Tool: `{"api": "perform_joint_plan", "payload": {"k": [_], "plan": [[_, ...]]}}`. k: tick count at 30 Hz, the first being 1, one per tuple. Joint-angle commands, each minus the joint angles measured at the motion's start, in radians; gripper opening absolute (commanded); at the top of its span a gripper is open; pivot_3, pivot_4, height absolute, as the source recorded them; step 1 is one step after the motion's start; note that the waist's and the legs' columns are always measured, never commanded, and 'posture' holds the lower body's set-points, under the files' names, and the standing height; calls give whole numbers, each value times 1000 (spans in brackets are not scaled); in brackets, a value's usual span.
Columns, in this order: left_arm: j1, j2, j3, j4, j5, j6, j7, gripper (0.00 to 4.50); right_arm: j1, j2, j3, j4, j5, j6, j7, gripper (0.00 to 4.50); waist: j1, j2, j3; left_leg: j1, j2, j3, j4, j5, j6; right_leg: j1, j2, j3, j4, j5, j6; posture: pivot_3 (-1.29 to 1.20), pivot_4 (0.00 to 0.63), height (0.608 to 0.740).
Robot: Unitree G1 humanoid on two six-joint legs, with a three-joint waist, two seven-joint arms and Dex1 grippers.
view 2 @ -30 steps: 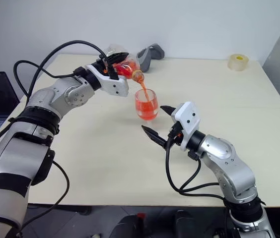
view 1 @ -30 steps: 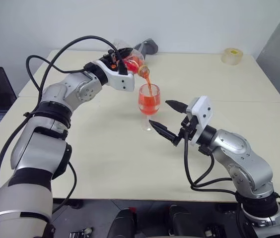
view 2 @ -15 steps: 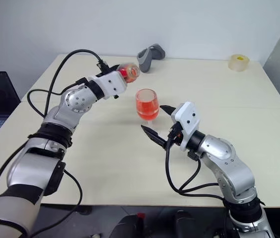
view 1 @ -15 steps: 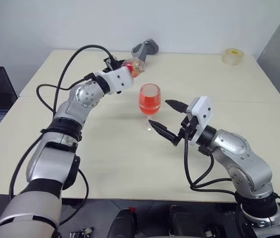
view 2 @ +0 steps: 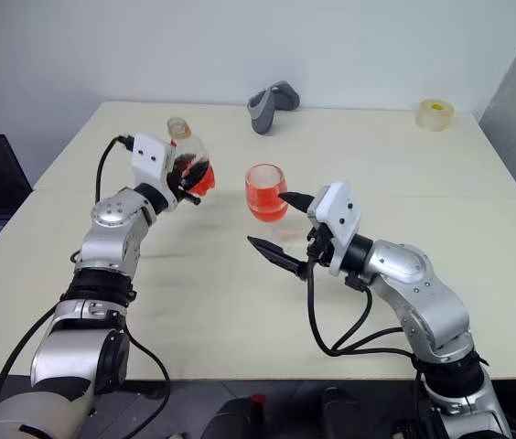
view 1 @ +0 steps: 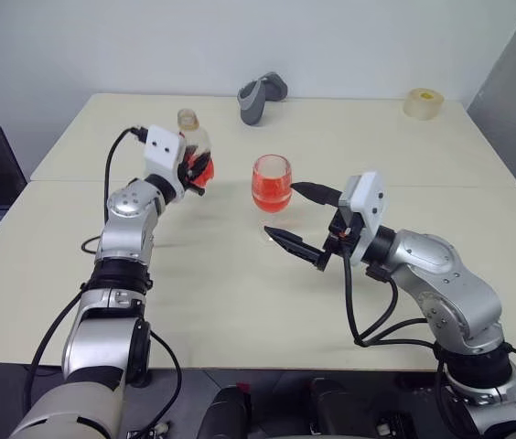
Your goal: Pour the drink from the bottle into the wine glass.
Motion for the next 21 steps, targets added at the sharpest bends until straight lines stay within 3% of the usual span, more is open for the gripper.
{"api": "perform_joint_plan", "payload": {"k": [1, 11, 21], "plan": [[-11, -4, 65, 30, -38, -11, 43, 1081, -49, 13, 67, 21, -47, -7, 5, 4500, 5, 0, 0, 0, 0, 0, 0, 0, 0, 0, 0, 0, 0, 0, 0, 0, 150, 740], [-2, -7, 82, 184, -32, -63, 74, 1081, -62, 27, 104, 31, -78, 72, -19, 4500, 7, -1, -1, -1, 0, 0, 2, 0, 0, 0, -1, 0, 0, 0, 0, 0, 150, 740], [32, -12, 103, 199, -67, -98, 19, 4335, -39, 18, 90, -7, -65, 92, -26, 4500, 7, -2, -2, -1, 0, 0, 2, -1, 2, 0, -1, 0, 0, 0, 0, 0, 150, 740]]}}
